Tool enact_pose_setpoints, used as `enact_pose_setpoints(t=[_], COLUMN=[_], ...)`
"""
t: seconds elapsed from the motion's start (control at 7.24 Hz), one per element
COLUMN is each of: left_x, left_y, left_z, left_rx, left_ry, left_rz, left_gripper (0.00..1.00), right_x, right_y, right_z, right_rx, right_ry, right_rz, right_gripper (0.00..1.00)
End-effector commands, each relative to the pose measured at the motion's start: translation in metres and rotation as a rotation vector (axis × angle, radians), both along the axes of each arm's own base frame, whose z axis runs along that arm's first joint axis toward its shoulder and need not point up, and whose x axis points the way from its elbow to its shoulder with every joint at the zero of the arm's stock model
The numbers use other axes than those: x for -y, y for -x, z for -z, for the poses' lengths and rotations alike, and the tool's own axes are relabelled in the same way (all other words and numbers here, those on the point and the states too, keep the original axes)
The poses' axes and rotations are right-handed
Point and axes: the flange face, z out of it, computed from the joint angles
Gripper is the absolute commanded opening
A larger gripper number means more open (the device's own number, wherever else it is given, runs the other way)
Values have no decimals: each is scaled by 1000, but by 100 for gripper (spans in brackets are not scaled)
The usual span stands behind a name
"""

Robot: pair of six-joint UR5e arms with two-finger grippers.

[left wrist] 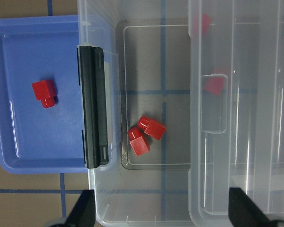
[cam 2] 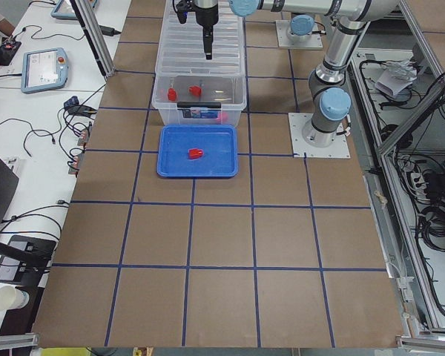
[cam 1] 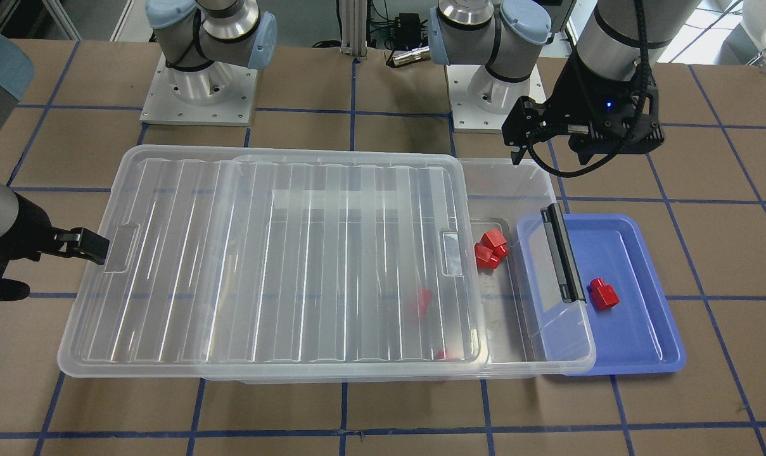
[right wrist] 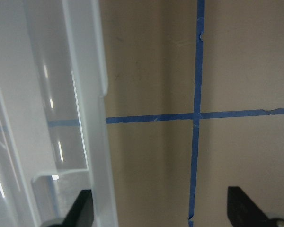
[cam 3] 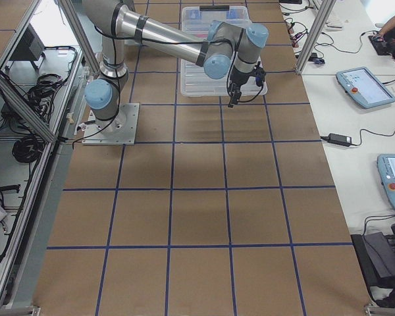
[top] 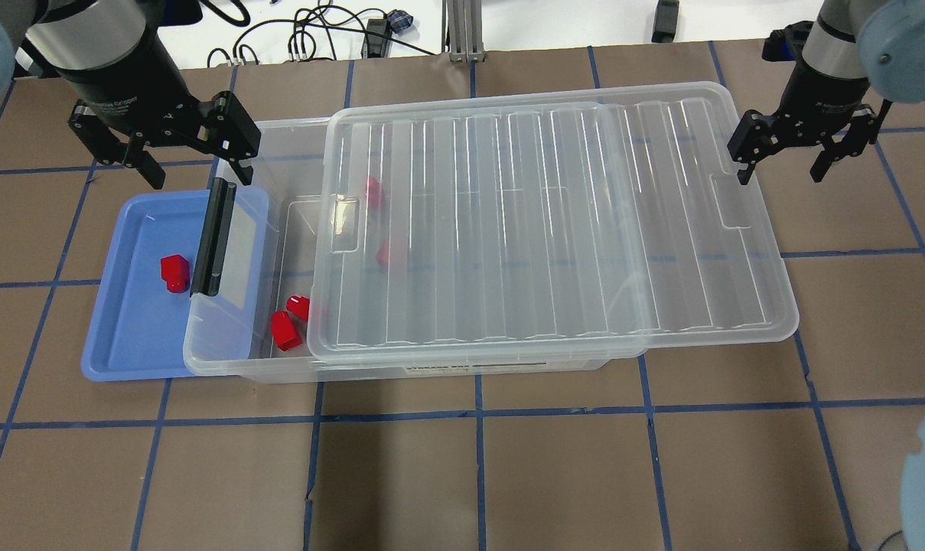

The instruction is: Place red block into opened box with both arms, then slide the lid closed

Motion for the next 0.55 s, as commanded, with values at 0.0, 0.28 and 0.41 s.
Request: enact_pose_setpoints(t=[0.0, 0.28, 0.41], left_x=[13, 14, 12], left_y=[-48, -68, -70], left_z=[19, 36, 34], left_rx=[-9, -60, -60], left_ry=[-44, -54, -44], left_rz=[-96, -143, -141], left_gripper=[100, 100, 100], right_x=[0, -1, -1], right_y=[20, 38, 45], right_z=[-2, 0, 0], right_rx=[2, -18, -15], right_ry=[9, 9, 12], right_rz=[-39, -70, -80], right_gripper=[100, 100, 100])
